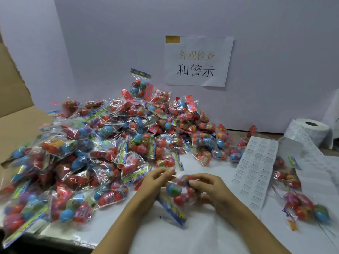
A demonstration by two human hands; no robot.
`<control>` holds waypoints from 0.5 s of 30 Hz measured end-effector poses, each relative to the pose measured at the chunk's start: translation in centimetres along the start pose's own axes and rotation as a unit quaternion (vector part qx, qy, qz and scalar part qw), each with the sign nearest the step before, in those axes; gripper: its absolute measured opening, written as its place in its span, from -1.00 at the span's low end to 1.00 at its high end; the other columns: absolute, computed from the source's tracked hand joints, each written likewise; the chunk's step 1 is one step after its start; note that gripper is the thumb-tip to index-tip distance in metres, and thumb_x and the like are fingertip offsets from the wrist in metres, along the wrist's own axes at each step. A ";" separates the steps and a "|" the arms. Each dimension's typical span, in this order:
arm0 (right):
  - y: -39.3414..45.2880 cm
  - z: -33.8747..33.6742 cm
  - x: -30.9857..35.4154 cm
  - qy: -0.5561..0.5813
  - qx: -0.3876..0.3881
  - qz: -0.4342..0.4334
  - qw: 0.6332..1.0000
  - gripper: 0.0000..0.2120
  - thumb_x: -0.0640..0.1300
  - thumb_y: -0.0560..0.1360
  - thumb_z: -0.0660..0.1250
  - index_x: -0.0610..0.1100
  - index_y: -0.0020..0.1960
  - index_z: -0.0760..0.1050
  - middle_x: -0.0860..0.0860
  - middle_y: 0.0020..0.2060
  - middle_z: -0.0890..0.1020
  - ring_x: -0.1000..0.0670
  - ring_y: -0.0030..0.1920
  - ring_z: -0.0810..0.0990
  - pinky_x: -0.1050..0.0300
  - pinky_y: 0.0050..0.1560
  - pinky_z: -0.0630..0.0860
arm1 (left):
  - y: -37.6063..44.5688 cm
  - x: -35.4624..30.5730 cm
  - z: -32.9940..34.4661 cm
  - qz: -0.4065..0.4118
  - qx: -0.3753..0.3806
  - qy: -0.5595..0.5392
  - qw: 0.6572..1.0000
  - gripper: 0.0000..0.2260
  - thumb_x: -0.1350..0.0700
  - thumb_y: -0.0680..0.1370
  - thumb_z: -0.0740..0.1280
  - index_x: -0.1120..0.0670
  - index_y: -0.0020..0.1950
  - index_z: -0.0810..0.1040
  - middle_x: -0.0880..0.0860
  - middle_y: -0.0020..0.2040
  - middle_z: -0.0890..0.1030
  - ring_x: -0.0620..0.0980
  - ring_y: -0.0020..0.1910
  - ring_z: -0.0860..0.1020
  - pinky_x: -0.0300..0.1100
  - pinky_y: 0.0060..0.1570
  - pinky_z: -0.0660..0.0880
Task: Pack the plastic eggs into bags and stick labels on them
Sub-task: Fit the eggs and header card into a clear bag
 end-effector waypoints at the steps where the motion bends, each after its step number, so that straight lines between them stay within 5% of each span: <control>1: 0.1 -0.3 -0.1 0.046 -0.021 0.005 0.999 -0.70 -0.11 0.36 0.53 -0.14 0.08 0.70 -0.17 -0.06 0.74 -0.11 -0.15 0.73 0.10 -0.25 0.62 | -0.1 0.0 -0.2 -0.021 0.003 -0.051 0.998 -0.59 -0.15 0.49 0.50 0.20 0.07 0.67 0.21 -0.04 0.72 0.18 -0.10 0.70 0.05 -0.15 0.68; 4: 0.3 -0.9 -0.3 0.164 -0.084 0.018 0.983 -0.57 -0.15 0.26 0.52 -0.29 0.07 0.58 -0.21 -0.17 0.71 -0.13 -0.23 0.70 0.09 -0.28 0.64 | -0.2 0.2 -0.2 -0.012 0.019 -0.097 0.995 -0.50 -0.15 0.44 0.55 0.20 0.17 0.61 0.28 0.02 0.70 0.26 -0.02 0.69 0.25 0.00 0.65; 8: 0.0 -0.6 -0.5 0.240 -0.086 0.001 0.967 -0.73 -0.25 0.38 0.43 -0.33 0.02 0.48 -0.29 -0.13 0.68 -0.18 -0.21 0.69 0.03 -0.23 0.67 | -0.8 0.8 1.2 0.065 0.058 -0.026 0.996 -0.46 -0.08 0.34 0.66 -0.10 0.26 0.59 0.13 0.14 0.72 0.17 0.15 0.69 0.04 0.12 0.64; 10: -0.2 -0.2 -0.4 0.241 -0.072 -0.009 0.968 -0.82 -0.28 0.46 0.39 -0.30 0.01 0.46 -0.33 -0.07 0.67 -0.21 -0.12 0.71 0.00 -0.17 0.68 | -0.7 1.2 1.5 0.088 0.065 -0.008 0.994 -0.41 0.03 0.37 0.67 -0.13 0.33 0.52 0.09 0.15 0.72 0.13 0.14 0.69 -0.06 0.12 0.64; 15: -0.8 0.5 -1.0 0.120 -0.025 -0.044 0.992 -0.73 -0.27 0.34 0.54 -0.25 -0.09 0.47 -0.33 -0.04 0.66 -0.30 0.08 0.69 -0.09 0.06 0.63 | 0.1 1.0 0.6 0.079 -0.045 -0.154 0.984 -0.33 0.15 0.27 0.65 0.05 0.32 0.47 0.26 0.06 0.71 0.22 -0.05 0.70 0.09 -0.04 0.65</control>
Point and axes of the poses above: each hand's wrist, its own y-axis towards the middle knuckle, its own z-axis out of the palm, x = y × z, the point moved 1 cm from there along y, towards the middle knuckle
